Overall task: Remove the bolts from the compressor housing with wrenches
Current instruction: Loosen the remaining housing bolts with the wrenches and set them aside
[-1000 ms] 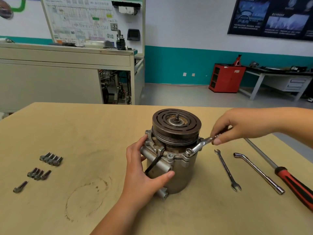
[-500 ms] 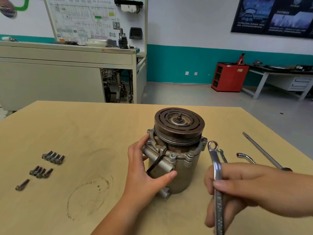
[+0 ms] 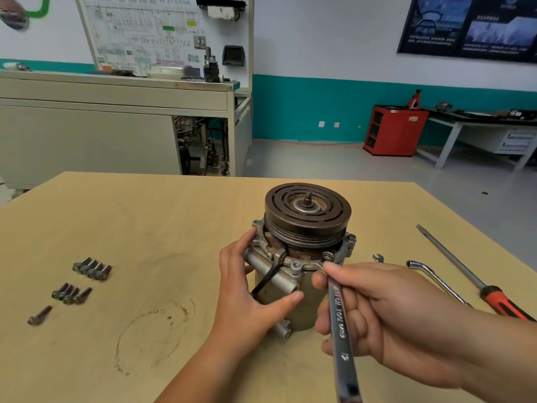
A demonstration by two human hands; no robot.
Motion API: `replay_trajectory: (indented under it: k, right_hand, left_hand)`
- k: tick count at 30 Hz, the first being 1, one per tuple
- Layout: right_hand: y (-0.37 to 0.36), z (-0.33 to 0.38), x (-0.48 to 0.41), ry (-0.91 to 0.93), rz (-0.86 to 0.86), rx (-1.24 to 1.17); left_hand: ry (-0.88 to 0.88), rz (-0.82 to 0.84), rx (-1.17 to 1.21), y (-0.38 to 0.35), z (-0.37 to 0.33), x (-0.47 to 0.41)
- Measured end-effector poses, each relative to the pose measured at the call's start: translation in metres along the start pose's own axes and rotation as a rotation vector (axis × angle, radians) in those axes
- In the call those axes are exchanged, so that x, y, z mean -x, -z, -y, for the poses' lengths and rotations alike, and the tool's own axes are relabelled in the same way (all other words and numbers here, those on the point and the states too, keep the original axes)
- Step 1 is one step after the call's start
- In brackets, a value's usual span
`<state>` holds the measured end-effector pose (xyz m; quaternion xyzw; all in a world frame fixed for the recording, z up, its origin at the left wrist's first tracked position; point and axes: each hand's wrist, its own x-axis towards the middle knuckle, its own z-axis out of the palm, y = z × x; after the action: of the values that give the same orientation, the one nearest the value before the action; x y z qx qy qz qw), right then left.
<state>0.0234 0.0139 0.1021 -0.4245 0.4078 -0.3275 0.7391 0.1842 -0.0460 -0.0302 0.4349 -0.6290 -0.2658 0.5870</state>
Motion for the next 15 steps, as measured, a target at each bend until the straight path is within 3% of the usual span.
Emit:
replay_trajectory:
  k: [5, 10, 13, 15]
  right_hand:
    - [0.020, 0.008, 0.001, -0.147, 0.102, 0.238]
    - [0.060, 0.058, -0.005, -0.347, 0.232, 1.012]
    - [0.078, 0.078, -0.017, -0.183, 0.073, 1.437]
    - [0.087, 0.083, -0.026, 0.003, 0.021, 1.570]
  left_hand:
    - [0.007, 0.019, -0.028, 0.002, -0.005, -0.002]
    - [0.035, 0.045, -0.021, 0.003, -0.007, -0.002]
    - [0.040, 0.045, -0.015, 0.004, -0.009, -0.002]
    - [0.043, 0.048, -0.012, 0.004, -0.009, -0.002]
